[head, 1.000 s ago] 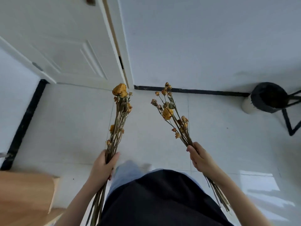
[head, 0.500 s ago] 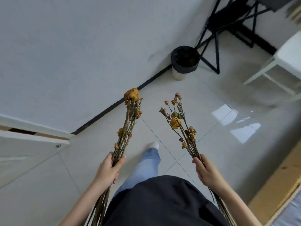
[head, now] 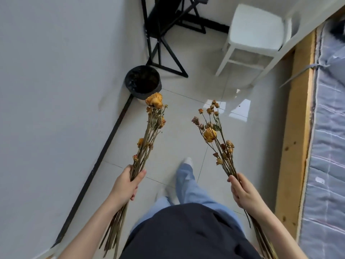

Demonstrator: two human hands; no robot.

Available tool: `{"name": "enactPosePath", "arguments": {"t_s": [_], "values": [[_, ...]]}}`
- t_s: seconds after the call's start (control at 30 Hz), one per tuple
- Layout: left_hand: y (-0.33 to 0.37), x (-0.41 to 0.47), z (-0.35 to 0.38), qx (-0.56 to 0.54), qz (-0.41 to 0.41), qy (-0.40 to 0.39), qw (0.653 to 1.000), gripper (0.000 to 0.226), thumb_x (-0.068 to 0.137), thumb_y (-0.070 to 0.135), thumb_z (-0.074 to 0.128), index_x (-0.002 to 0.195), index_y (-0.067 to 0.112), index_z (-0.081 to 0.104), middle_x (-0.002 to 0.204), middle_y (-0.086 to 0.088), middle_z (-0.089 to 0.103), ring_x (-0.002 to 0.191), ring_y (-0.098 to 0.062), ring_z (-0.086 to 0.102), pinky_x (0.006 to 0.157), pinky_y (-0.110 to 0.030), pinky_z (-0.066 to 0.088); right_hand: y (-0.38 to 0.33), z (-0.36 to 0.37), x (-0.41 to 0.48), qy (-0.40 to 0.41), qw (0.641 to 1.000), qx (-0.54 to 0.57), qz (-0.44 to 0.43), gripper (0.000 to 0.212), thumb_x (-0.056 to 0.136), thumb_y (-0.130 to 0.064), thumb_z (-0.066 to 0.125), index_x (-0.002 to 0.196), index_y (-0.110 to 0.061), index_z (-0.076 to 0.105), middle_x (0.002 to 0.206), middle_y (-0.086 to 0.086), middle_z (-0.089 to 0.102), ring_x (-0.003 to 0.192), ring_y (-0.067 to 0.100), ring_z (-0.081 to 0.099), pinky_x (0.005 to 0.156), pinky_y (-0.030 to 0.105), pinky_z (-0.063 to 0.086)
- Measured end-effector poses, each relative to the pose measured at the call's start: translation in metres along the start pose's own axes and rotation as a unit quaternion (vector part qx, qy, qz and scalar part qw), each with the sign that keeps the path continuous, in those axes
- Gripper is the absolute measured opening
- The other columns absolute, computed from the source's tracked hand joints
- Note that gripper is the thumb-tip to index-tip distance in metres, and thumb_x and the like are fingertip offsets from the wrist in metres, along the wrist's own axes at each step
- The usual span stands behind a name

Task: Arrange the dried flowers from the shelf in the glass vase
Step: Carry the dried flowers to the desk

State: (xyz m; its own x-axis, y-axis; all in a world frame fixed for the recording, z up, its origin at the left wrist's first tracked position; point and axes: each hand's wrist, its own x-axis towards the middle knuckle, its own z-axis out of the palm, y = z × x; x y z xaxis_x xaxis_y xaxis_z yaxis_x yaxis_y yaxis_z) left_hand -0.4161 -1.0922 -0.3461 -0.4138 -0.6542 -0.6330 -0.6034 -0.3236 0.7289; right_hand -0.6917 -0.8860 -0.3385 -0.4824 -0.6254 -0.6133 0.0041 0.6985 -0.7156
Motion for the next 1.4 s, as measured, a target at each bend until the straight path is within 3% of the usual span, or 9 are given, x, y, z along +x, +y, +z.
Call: {"name": "enactPosePath", "arguments": {"t_s": [0.23, 0.6, 0.87, 1.13, 1.4], "values": [[0.08, 0.097, 0.034, 0.039, 0.011, -0.031, 0.999, 0.024, 0.083, 0.043, 0.056, 0.094, 0.023, 0.049, 0.042, 0.006, 0.048, 0.035, -0.004, 0.04, 0.035, -0.021, 0.038, -0.02, -0.064, 0.08, 0.049, 0.998, 0.037, 0.022, 0.027, 0.098, -0.03, 0.039, 0.09, -0.005, 0.047, 0.057, -0.003, 0.037, 0.04, 0.005, 0.031, 0.036, 0.018, 0.029], [0.216, 0.21, 0.078, 0.065, 0.031, -0.042, 0.996, 0.024, 0.085, 0.039, 0.056, 0.097, 0.019, 0.05, 0.041, 0.005, 0.048, 0.034, -0.005, 0.04, 0.035, -0.021, 0.037, -0.088, -0.156, 0.192, 0.056, 0.997, 0.058, 0.023, 0.027, 0.097, -0.032, 0.04, 0.091, -0.007, 0.049, 0.057, -0.003, 0.039, 0.039, 0.003, 0.032, 0.037, 0.016, 0.029], [0.309, 0.329, 0.093, 0.088, 0.046, -0.076, 0.992, 0.039, 0.089, 0.035, 0.056, 0.123, 0.021, 0.042, 0.038, 0.004, 0.041, 0.034, -0.005, 0.037, 0.034, -0.019, 0.035, -0.137, -0.204, 0.287, 0.11, 0.99, 0.08, 0.03, 0.027, 0.097, -0.031, 0.04, 0.09, -0.007, 0.049, 0.054, -0.006, 0.037, 0.038, 0.004, 0.029, 0.035, 0.017, 0.026], [0.417, 0.422, 0.099, 0.122, 0.09, -0.116, 0.982, 0.021, 0.089, 0.035, 0.057, 0.1, 0.018, 0.051, 0.04, 0.005, 0.041, 0.035, -0.008, 0.036, 0.034, -0.022, 0.034, -0.199, -0.254, 0.375, 0.144, 0.985, 0.084, 0.035, 0.028, 0.096, -0.035, 0.04, 0.087, -0.009, 0.048, 0.051, -0.011, 0.039, 0.04, 0.004, 0.03, 0.037, 0.016, 0.027], [0.483, 0.488, 0.119, 0.112, 0.085, -0.11, 0.984, 0.017, 0.087, 0.04, 0.057, 0.099, 0.029, 0.051, 0.042, 0.004, 0.041, 0.036, -0.009, 0.038, 0.036, -0.023, 0.036, -0.242, -0.318, 0.462, 0.113, 0.991, 0.063, 0.024, 0.032, 0.096, -0.036, 0.041, 0.089, -0.006, 0.047, 0.056, -0.005, 0.039, 0.042, 0.005, 0.03, 0.038, 0.016, 0.027]]}}
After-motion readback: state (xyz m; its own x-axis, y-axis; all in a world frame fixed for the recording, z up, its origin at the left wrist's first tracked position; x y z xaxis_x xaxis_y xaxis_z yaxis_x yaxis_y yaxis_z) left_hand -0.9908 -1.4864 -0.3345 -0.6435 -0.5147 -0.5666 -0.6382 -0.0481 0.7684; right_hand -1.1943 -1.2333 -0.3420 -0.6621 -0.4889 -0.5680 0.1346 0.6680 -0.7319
